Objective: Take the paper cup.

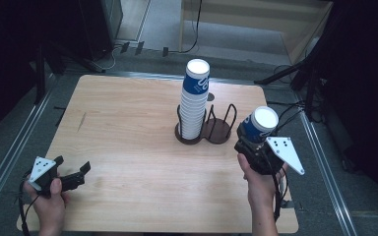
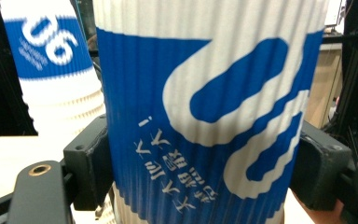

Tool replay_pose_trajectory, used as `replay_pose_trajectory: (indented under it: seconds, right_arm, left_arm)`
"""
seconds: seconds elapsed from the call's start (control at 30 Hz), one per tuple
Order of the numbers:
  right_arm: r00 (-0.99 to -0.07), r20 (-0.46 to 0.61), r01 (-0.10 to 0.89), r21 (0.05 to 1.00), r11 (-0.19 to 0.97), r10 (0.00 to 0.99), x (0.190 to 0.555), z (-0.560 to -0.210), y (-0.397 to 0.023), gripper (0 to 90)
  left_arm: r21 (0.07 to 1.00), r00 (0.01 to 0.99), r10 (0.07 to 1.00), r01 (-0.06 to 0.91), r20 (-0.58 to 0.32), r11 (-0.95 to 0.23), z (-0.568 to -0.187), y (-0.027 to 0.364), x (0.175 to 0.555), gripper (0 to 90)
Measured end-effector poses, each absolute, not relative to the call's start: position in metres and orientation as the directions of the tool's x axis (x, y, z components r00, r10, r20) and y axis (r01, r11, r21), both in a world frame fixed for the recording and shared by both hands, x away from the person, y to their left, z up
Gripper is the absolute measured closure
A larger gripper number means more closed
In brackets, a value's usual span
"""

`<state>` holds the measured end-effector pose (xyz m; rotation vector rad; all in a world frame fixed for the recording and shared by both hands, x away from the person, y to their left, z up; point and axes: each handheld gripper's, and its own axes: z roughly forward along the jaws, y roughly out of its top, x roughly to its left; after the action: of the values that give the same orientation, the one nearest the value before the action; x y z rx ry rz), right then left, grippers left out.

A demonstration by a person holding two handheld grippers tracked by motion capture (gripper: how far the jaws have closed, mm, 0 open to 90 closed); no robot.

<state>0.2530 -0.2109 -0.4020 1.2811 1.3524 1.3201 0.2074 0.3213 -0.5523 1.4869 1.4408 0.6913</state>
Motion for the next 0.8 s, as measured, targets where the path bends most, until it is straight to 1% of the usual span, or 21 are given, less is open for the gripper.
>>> replay_pose_trajectory:
  seconds: [0.07, 0.1, 0.17, 0.23, 0.43, 0.5, 0.67, 0.8]
  right_arm:
    - [-0.124, 0.079, 0.116, 0.991, -0.065, 0.989, 0.251, -0.412, -0.212, 20.2]
    - [-0.118, 0.08, 0.118, 0.991, -0.066, 0.99, 0.249, -0.417, -0.212, 20.3]
    - [-0.117, 0.076, 0.124, 0.99, -0.062, 0.99, 0.247, -0.426, -0.213, 20.2]
    - [-0.116, 0.046, 0.135, 0.99, -0.03, 0.992, 0.246, -0.436, -0.212, 20.2]
    - [-0.118, 0.055, 0.186, 0.982, -0.032, 0.991, 0.246, -0.457, -0.211, 20.3]
    - [-0.129, 0.053, 0.192, 0.981, -0.028, 0.99, 0.245, -0.463, -0.206, 20.3]
    - [-0.166, 0.027, 0.222, 0.975, 0.011, 0.986, 0.245, -0.476, -0.186, 20.3]
    - [-0.199, 0.011, 0.23, 0.973, 0.036, 0.98, 0.242, -0.48, -0.169, 20.3]
  left_arm:
    - [0.883, 0.146, 0.96, 0.445, -0.239, 0.151, -0.553, 0.326, 0.207, 0.0]
    - [0.884, 0.139, 0.96, 0.439, -0.243, 0.16, -0.553, 0.326, 0.207, 0.0]
    - [0.89, 0.158, 0.962, 0.435, -0.223, 0.135, -0.553, 0.325, 0.206, 0.0]
    - [0.89, 0.166, 0.963, 0.439, -0.213, 0.121, -0.552, 0.323, 0.206, 0.0]
    - [0.875, 0.116, 0.964, 0.457, -0.238, 0.161, -0.553, 0.326, 0.208, 0.0]
    - [0.873, 0.114, 0.963, 0.458, -0.244, 0.166, -0.553, 0.326, 0.209, 0.0]
    - [0.874, 0.134, 0.962, 0.462, -0.239, 0.153, -0.553, 0.326, 0.209, 0.0]
    - [0.871, 0.178, 0.965, 0.484, -0.194, 0.086, -0.55, 0.323, 0.214, 0.0]
